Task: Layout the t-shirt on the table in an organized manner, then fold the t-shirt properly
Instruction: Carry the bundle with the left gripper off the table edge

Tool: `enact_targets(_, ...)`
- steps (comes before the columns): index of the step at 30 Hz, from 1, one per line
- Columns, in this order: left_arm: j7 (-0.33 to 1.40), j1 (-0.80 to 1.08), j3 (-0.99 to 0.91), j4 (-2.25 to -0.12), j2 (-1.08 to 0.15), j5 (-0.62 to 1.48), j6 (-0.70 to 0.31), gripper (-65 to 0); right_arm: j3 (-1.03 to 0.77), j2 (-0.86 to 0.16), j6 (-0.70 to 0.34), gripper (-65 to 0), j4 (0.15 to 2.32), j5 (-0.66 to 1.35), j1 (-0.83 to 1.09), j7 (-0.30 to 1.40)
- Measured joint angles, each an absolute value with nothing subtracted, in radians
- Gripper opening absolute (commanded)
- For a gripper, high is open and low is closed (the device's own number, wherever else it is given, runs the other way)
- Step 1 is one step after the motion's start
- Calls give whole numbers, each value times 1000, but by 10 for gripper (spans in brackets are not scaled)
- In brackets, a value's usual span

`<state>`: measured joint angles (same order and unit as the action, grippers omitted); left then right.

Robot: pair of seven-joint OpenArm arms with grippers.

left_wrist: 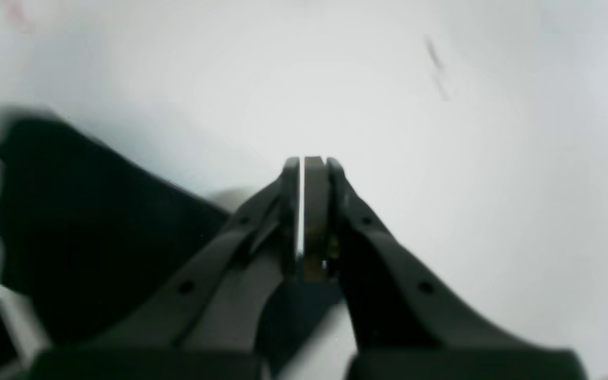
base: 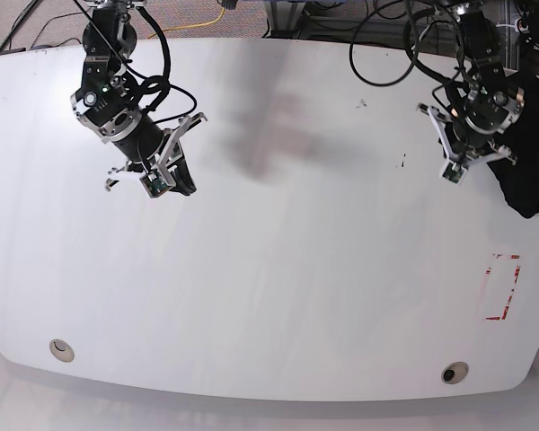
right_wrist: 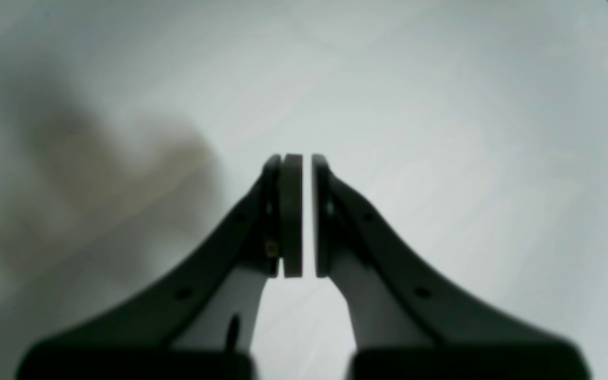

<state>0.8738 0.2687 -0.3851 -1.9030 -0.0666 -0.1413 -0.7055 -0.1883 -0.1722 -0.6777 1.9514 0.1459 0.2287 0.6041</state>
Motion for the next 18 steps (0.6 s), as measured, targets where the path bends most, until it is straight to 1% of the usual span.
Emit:
enact_targets(9,875,366,-466,-1903,-13,-154,-704,-650,-188,-172,-678,-621,1951,146,229,605)
enact_targets(15,863,368,-546,-1903,-13,-139,-704,-650,-188,-172,-678,-621,1951,146,229,604)
enact_targets(18,864,373,-585,-1903,-33,-138,-705,-650,-188,-172,-678,-621,1951,146,230,604)
